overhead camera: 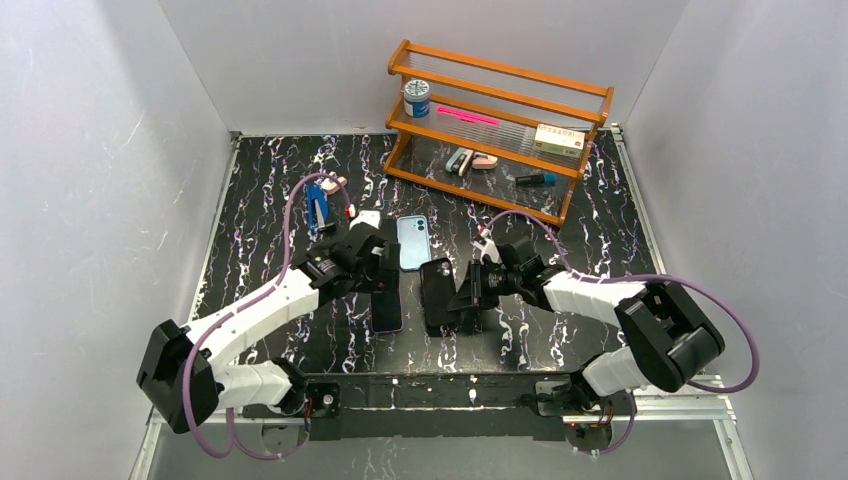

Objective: Take the phone out of the phone case
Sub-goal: Place the phone case at the center of the board.

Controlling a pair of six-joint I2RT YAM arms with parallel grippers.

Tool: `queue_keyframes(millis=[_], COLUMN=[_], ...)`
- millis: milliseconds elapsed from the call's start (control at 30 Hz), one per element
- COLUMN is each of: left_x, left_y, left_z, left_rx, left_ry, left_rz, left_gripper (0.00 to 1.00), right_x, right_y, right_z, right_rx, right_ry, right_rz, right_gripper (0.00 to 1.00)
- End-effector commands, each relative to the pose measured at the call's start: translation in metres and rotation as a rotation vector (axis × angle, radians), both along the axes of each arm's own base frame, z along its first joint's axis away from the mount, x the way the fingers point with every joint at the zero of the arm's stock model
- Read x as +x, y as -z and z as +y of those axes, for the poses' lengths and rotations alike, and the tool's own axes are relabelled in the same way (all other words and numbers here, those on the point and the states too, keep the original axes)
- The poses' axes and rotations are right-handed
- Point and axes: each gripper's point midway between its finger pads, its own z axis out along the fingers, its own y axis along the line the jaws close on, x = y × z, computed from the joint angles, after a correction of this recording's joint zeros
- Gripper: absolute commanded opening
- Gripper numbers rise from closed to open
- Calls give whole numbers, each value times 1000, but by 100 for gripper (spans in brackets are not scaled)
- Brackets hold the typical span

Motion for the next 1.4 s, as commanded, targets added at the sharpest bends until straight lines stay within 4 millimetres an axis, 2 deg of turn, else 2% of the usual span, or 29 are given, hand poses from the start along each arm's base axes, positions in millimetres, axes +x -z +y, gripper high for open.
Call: queue_keyframes(millis=[0, 67, 300, 600, 933, 1067, 1233, 1367], left_x=[-9, -8, 0, 0, 2, 2, 2, 3], left_y=[23, 32, 47, 66, 73, 72, 74, 76], left_z=[-2, 1, 8, 6, 6, 4, 3, -2], left_rx=[-116, -156, -260, -276, -287, -302, -310, -322], left_ry=[-14, -48, -156, -183, -204, -208, -207, -196], left_rz=[103, 127, 139, 169, 163, 160, 166, 174], left_gripper=[98, 98, 98, 98, 98, 98, 98, 98], right_x=[2, 2, 2, 0, -1, 0, -1, -1], right_y=[-2, 0, 10, 17, 15, 20, 26, 30], right_z=[11, 16, 32, 48, 65, 65, 61, 54], right_rx=[49, 57, 52, 42, 45, 33, 7, -26], right_ry=[-7, -1, -5, -6, -39, -16, 16, 51], right_rz=[9, 32, 84, 121, 121, 141, 158, 160], right_gripper=[1, 1, 1, 4, 5, 6, 14, 31])
